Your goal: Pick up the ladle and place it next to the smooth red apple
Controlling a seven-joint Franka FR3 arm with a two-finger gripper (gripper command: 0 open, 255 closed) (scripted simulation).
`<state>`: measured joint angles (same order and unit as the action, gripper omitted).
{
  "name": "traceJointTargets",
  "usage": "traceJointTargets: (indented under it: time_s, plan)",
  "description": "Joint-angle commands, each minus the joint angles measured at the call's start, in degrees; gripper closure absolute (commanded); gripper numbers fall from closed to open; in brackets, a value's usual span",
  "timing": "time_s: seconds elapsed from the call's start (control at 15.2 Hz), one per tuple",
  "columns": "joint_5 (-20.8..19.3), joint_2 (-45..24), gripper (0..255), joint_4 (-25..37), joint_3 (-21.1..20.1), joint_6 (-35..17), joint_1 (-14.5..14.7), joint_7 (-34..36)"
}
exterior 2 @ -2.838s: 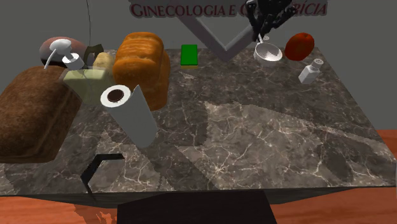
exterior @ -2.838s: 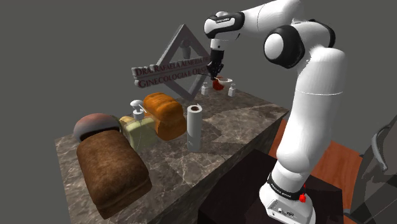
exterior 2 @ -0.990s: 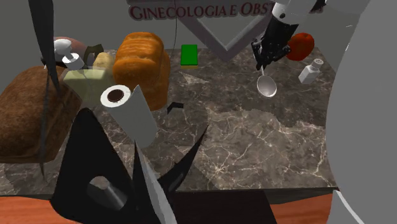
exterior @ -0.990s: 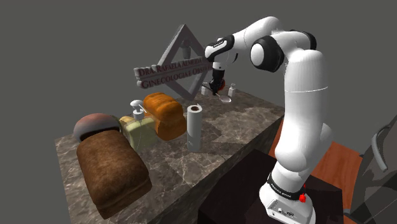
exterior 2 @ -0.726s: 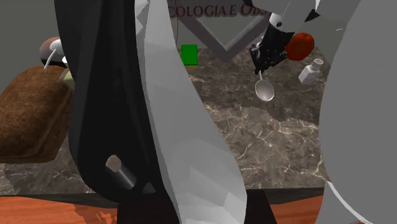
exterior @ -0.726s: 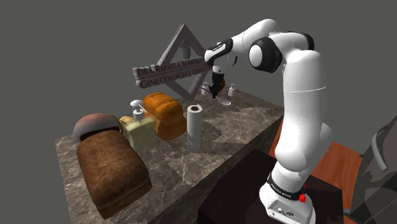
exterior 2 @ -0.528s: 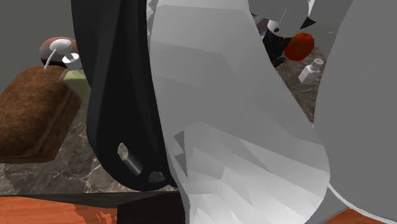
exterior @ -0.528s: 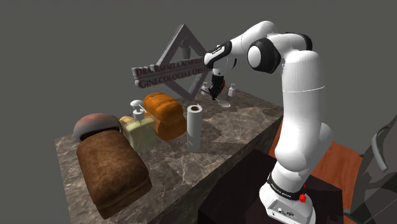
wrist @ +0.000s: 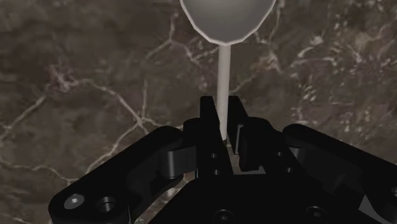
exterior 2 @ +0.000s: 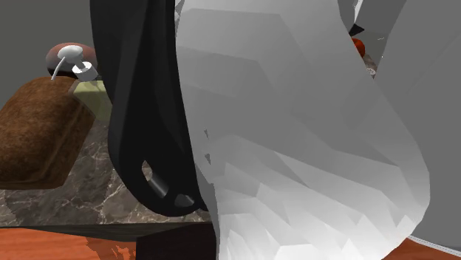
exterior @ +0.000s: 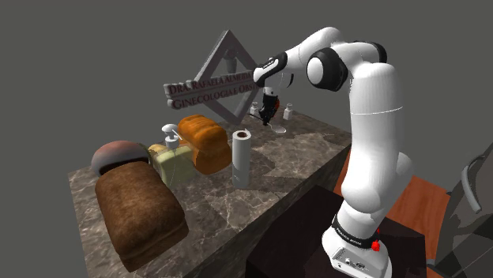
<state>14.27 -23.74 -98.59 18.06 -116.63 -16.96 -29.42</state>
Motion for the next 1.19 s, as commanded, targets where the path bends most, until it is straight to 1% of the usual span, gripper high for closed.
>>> traceJointTargets:
  time_s: [0.0, 0.33, 0.59, 1.12]
  plan:
    - [0.0, -0.02, 0, -0.01, 0.0, 0.01, 0.0, 0.0]
    - [0.0, -0.01, 0, -0.02, 0.0, 0.01, 0.0, 0.01]
    - [-1.16, 2.03, 0, 4.46, 0.63, 6.39, -0.29, 0.8]
    - [-1.16, 2.03, 0, 4.46, 0.63, 6.39, -0.29, 0.8]
